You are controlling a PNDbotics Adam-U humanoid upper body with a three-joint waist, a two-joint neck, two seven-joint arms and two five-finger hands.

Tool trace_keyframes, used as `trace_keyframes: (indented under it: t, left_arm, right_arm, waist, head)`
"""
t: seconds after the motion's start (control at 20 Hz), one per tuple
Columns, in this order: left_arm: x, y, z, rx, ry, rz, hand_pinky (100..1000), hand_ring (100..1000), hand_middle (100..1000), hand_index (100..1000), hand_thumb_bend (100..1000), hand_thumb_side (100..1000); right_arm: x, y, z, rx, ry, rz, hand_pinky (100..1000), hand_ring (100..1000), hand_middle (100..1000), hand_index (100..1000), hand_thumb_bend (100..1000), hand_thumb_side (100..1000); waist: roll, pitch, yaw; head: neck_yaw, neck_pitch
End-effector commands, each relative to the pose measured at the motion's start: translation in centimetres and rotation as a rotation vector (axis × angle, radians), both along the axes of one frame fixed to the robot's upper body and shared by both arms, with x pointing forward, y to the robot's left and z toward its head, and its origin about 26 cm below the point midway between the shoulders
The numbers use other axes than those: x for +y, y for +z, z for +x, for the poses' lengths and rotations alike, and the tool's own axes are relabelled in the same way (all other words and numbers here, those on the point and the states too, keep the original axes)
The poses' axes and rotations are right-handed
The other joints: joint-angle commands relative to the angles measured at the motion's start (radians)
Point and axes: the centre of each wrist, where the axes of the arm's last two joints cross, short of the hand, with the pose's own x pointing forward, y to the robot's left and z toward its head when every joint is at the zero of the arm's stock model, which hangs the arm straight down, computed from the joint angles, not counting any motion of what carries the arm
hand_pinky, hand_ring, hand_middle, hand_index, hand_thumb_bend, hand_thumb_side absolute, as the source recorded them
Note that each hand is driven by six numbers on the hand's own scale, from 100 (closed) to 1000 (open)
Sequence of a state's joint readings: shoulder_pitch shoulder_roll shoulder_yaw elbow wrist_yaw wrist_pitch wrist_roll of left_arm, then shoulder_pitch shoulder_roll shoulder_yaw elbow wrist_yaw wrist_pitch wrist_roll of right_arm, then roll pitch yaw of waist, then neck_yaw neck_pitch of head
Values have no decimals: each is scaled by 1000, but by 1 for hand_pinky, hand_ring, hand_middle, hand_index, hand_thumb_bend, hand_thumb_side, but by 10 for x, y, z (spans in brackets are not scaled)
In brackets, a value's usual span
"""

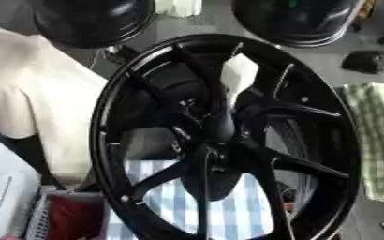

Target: Pull the pin out of the wheel hub.

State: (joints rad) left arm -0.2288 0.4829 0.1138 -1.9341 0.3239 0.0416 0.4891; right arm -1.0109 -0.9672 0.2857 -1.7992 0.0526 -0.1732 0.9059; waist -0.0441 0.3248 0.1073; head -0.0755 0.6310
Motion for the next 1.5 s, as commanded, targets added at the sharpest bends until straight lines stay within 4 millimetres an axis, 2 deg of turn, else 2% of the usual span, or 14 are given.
trace_keyframes:
  t: [0.05,0.2,0.5,1.0,1.5]
  left_arm:
    - [1,10,-2,-23,-10,29,789,706,649,772,301,716]
    - [0,10,-1,-22,-14,27,789,706,649,772,297,719]
    - [-1,11,0,-25,-20,26,790,707,650,773,301,719]
    - [-3,12,0,-31,-24,22,791,707,650,772,297,726]
    - [-4,14,0,-36,-22,25,793,708,651,773,291,737]
  right_arm:
    - [6,4,1,-31,8,-27,869,788,756,771,327,426]
    - [13,2,7,-34,25,-40,867,788,756,771,319,408]
    - [24,-6,26,-36,17,-82,869,797,767,776,366,394]
    - [26,-8,51,-50,2,-91,878,820,791,803,408,319]
    - [25,-9,63,-48,-11,-88,880,817,787,801,403,326]
  waist:
    - [1,-16,4]
    - [-2,-15,10]
    - [-7,-11,22]
    - [-19,12,37]
    - [-34,47,57]
  head:
    - [-4,-1]
    - [-4,1]
    - [-9,4]
    - [-12,2]
    - [-24,9]
